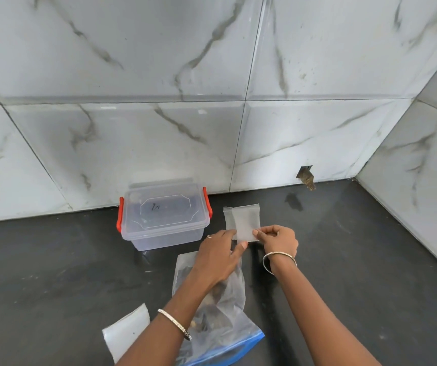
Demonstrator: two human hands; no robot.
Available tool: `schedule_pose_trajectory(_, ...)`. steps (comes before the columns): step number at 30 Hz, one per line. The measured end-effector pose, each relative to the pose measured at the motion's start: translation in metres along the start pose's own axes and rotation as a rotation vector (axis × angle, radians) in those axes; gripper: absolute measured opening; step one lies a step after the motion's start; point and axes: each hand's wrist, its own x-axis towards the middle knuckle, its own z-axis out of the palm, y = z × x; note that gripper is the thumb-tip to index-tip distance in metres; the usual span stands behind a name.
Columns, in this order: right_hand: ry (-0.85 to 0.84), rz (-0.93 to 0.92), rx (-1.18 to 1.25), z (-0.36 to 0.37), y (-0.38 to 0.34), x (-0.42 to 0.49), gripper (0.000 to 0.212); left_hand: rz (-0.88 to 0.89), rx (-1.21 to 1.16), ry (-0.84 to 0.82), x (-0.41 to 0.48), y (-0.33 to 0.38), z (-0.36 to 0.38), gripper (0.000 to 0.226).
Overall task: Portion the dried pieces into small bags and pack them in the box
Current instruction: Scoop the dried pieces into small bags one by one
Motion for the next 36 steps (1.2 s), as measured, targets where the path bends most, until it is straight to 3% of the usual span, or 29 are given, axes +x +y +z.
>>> schedule_pose_trajectory(8,-0.170,-0.156,0.337,-0.053,-0.014,-0.071,0.014,-0.060,-0.661,0.412,-0.039,0.006,-0.022,0.036)
schedule_pose_trajectory(11,-0.267,-0.234,0.339,-0.069,-0.014,-0.103,0.012,-0.099,-0.954,0.426,-0.065,0.014,-0.037,0.021)
schedule_pose_trajectory(14,-0.365,-0.317,0.280,-0.079,-0.011,-0.127,0.010,-0.169,-1.157,0.321,-0.094,0.017,-0.051,0.024)
schedule_pose_trajectory(21,-0.487,-0.424,0.098,-0.103,0.001,-0.161,0.007,-0.251,-1.010,0.062,-0.141,0.010,-0.071,0.018)
schedule_pose_trajectory(29,-0.471,-0.453,0.006,-0.117,0.005,-0.176,0.007,-0.230,-0.882,-0.133,-0.169,0.002,-0.072,0.016)
schedule_pose_trajectory(33,-0.403,-0.469,-0.105,-0.118,0.007,-0.182,0.011,-0.183,-0.743,-0.042,-0.180,0.004,-0.065,0.015)
schedule_pose_trajectory(36,-0.155,-0.511,-0.120,-0.116,0.003,-0.196,0.013,-0.132,-0.579,0.163,-0.187,0.013,-0.059,0.008)
